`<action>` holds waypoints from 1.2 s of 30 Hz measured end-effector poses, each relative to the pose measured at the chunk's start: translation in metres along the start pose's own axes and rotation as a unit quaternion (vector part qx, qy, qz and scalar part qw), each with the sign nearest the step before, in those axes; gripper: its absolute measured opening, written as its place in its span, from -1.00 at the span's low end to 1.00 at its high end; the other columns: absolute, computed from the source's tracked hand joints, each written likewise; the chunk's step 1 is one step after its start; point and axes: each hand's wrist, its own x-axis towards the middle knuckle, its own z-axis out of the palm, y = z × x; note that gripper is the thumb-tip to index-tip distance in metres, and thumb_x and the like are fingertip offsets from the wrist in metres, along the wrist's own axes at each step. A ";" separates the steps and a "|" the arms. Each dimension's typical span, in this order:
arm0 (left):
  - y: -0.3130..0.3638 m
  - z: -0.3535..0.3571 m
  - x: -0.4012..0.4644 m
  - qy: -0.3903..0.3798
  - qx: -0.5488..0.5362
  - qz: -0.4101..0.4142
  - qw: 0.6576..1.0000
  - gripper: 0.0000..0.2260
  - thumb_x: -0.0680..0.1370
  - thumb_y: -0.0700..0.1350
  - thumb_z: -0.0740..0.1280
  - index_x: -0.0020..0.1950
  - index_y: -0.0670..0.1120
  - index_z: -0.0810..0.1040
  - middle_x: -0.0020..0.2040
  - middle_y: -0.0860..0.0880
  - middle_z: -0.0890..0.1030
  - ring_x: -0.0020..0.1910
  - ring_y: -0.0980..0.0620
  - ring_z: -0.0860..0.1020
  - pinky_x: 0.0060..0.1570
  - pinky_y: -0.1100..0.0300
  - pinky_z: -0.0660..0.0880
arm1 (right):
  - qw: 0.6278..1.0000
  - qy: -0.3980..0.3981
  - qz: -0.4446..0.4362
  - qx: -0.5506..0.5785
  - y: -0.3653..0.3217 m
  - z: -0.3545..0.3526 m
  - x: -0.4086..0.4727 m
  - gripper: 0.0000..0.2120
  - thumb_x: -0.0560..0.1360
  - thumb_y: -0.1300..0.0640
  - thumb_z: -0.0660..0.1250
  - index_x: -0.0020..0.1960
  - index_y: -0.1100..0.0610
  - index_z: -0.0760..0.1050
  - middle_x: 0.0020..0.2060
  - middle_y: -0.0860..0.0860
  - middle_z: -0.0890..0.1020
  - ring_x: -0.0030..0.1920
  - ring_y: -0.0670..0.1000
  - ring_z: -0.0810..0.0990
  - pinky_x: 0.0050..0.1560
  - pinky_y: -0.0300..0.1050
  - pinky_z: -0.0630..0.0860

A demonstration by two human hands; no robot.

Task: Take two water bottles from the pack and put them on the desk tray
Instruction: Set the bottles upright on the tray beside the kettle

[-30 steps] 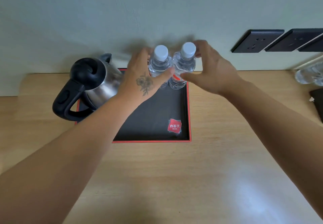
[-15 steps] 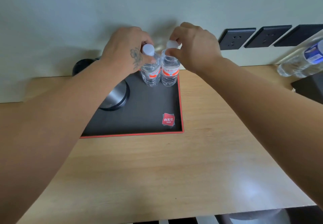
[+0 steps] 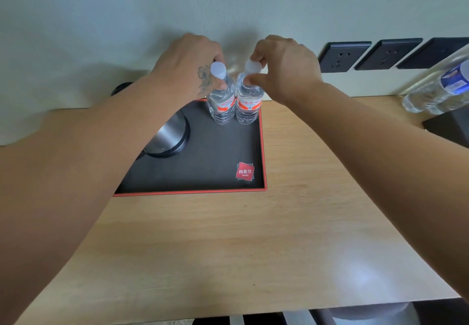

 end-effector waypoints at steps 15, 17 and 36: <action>0.012 0.007 0.010 -0.007 0.134 0.006 0.991 -0.47 0.57 0.26 0.46 0.04 -0.26 0.67 -0.02 -0.36 0.68 -0.02 -0.38 0.63 -0.15 -0.04 0.45 | 0.998 0.001 0.040 0.044 0.003 0.002 -0.009 -0.61 0.48 -0.09 0.54 0.25 0.02 0.62 0.25 -0.04 0.68 0.26 0.11 0.63 0.20 0.03 0.56; 0.013 0.009 0.011 -0.005 0.156 0.001 0.988 -0.44 0.59 0.31 0.39 -0.01 -0.23 0.66 -0.02 -0.33 0.68 -0.03 -0.37 0.64 -0.16 0.00 0.40 | 0.998 -0.001 0.043 0.048 0.002 0.002 -0.009 -0.61 0.48 -0.10 0.54 0.25 0.01 0.62 0.25 -0.05 0.68 0.25 0.10 0.64 0.21 0.04 0.57; 0.014 -0.001 -0.001 -0.117 0.001 -0.001 0.993 -0.54 0.60 0.14 0.51 0.26 -0.15 0.45 0.10 -0.28 0.62 0.10 -0.35 0.60 0.02 -0.13 0.53 | 0.991 -0.022 0.053 0.125 0.009 0.020 -0.004 -0.61 0.49 -0.13 0.53 0.26 -0.02 0.64 0.23 0.01 0.70 0.19 0.14 0.67 0.13 0.01 0.57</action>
